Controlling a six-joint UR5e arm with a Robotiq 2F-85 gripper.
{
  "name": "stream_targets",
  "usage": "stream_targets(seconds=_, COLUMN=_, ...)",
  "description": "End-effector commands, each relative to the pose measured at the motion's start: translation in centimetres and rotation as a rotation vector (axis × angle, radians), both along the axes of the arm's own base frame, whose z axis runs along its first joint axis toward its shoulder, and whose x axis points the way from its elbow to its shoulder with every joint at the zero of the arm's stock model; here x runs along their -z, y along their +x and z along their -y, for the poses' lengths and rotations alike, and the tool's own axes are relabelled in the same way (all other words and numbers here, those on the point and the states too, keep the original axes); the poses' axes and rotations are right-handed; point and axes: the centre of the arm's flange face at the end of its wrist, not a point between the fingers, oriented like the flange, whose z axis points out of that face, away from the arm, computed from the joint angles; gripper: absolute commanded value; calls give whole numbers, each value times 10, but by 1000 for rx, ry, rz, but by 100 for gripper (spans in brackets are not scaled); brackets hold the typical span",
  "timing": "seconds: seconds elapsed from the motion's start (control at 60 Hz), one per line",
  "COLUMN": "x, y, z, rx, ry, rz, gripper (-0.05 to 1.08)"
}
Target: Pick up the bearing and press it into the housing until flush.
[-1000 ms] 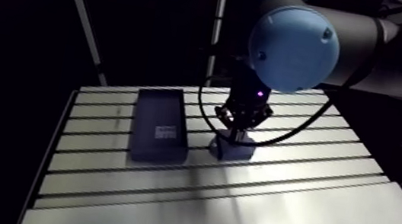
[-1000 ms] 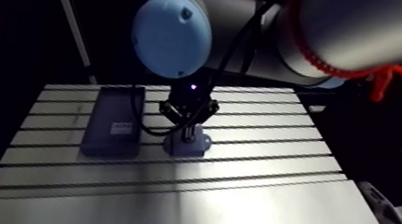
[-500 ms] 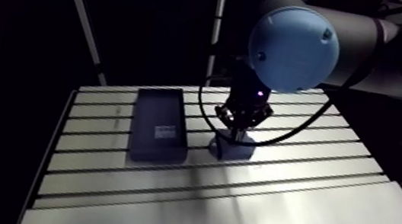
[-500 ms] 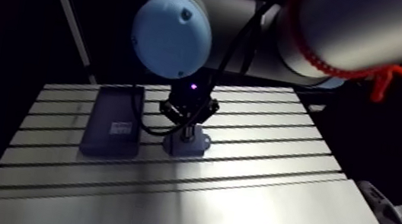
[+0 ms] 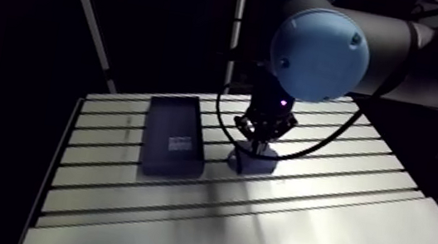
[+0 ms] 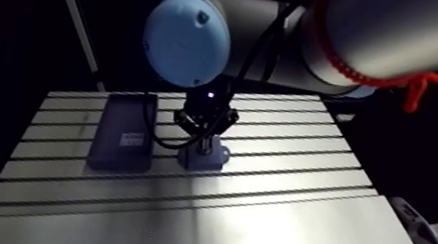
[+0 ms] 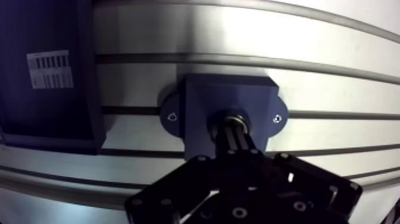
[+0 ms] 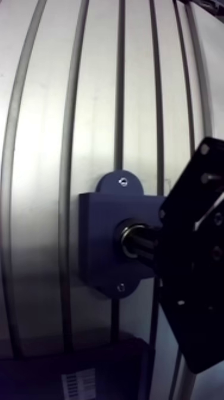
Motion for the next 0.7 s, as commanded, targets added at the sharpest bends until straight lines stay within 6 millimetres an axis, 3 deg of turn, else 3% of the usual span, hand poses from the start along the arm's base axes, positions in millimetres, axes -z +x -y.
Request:
stream_targets(seconds=0.017, x=0, y=0, z=0, rx=-1, ry=1, rz=1, gripper=97)
stream_targets(seconds=0.7, x=0, y=0, z=0, rx=-3, ry=2, rz=1, gripper=97)
